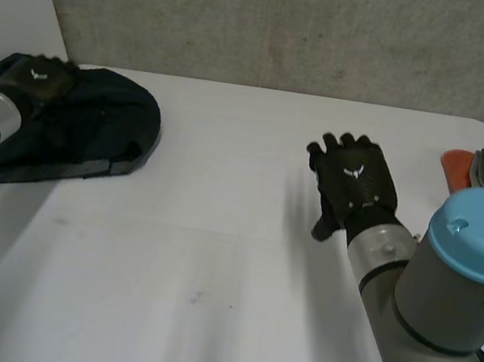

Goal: Fold the laundry.

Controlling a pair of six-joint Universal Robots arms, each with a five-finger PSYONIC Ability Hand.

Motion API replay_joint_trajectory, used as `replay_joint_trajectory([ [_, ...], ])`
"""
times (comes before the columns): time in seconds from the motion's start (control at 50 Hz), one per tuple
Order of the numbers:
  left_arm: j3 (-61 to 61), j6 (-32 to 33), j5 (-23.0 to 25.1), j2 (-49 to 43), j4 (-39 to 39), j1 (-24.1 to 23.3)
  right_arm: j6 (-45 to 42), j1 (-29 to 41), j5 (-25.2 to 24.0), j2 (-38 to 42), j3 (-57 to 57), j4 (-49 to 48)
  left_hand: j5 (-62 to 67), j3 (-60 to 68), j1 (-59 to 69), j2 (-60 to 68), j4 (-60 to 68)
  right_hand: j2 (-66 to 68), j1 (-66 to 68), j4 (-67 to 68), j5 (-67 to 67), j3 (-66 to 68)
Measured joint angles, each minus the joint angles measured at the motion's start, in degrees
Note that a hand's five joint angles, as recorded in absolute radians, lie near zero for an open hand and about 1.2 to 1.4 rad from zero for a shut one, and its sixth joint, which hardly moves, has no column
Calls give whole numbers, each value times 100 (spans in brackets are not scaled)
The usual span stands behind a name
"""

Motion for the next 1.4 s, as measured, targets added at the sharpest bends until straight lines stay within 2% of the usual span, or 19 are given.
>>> replay_joint_trajectory([
  [0.04, 47, 63, 14, -78, 6, 17, -17, -5, -6, 1, 29, -4, 0, 0, 0, 0, 0, 0, 0, 0, 0, 0],
  [0.06, 393, 425, 84, -607, 41, 111, -100, -42, -51, 4, 202, -11, 0, 0, 0, 0, 0, 0, 0, 0, 0, 0],
  [0.1, 593, 567, 121, -897, 55, 155, -122, -56, -74, 3, 268, -9, 0, 0, 0, 0, 0, 0, 0, 0, 0, 0],
  [0.22, 909, 666, 325, -1374, 41, 230, -146, -94, -169, 0, 464, -13, 0, 0, 0, 0, 0, 0, 0, 0, 0, 0],
  [0.34, 826, 385, 583, -1377, 26, 50, -143, -157, -200, -2, 529, -37, 0, 0, 0, 0, 0, 0, 0, 0, 0, 0],
  [0.44, 727, -163, 669, -1249, 134, -345, -141, -200, -203, -3, 544, -50, 0, 0, 0, 0, 0, 0, 0, 0, 0, 0],
  [0.56, 764, -498, 613, -1264, 590, -765, -140, -200, -203, -1, 593, -74, 0, 1, 18, 11, 2, 0, 0, 0, 0, 0],
  [0.68, 1049, -525, 471, -1554, 886, -1037, -140, -201, -214, 11, 654, -125, 173, 214, 350, 258, 267, 0, 0, 0, 0, 0],
  [0.86, 1529, -411, 99, -2041, 946, -1122, -141, -203, -222, 15, 700, -150, 507, 547, 646, 597, 607, 0, 0, 0, 0, 0],
  [1.02, 1645, -45, 55, -2194, 964, -1095, -142, -197, -234, 22, 701, -150, 716, 757, 867, 808, 814, 0, 0, 0, 0, 0],
  [1.12, 1754, 210, 64, -2334, 967, -1091, -145, -195, -236, 29, 700, -149, 1520, 1613, 1788, 1664, 1621, 0, 0, 0, 0, 0],
  [1.16, 1839, 299, 64, -2424, 972, -1091, -147, -194, -236, 31, 700, -149, 2358, 2432, 2657, 2484, 2487, 0, 0, 0, 0, 0],
  [1.18, 1864, 319, 61, -2449, 976, -1093, -149, -194, -236, 32, 699, -148, 3383, 3471, 3868, 3536, 3536, 0, 0, 0, 0, 0],
  [1.2, 1879, 329, 55, -2462, 983, -1096, -151, -194, -236, 32, 699, -148, 3383, 3471, 3868, 3536, 3536, 0, 0, 0, 0, 0],
  [1.22, 1897, 344, 13, -2474, 1015, -1111, -154, -196, -235, 32, 695, -148, 4921, 5007, 5130, 5074, 5089, 0, 0, 0, 0, 0],
  [1.28, 1881, 356, -177, -2426, 1129, -1193, -162, -204, -230, 30, 683, -148, 5411, 5553, 5327, 5538, 5652, 4, 0, 0, 0, 0],
  [1.34, 1797, 348, -363, -2311, 1216, -1306, -172, -238, -218, 22, 660, -146, 5419, 5602, 5331, 5547, 5689, 0, 0, 0, 0, 0],
  [1.4, 1346, 272, -780, -1785, 1390, -1726, -214, -424, -195, -31, 577, -138, 5420, 5606, 5331, 5608, 5705, 0, 0, 0, 0, 0],
])
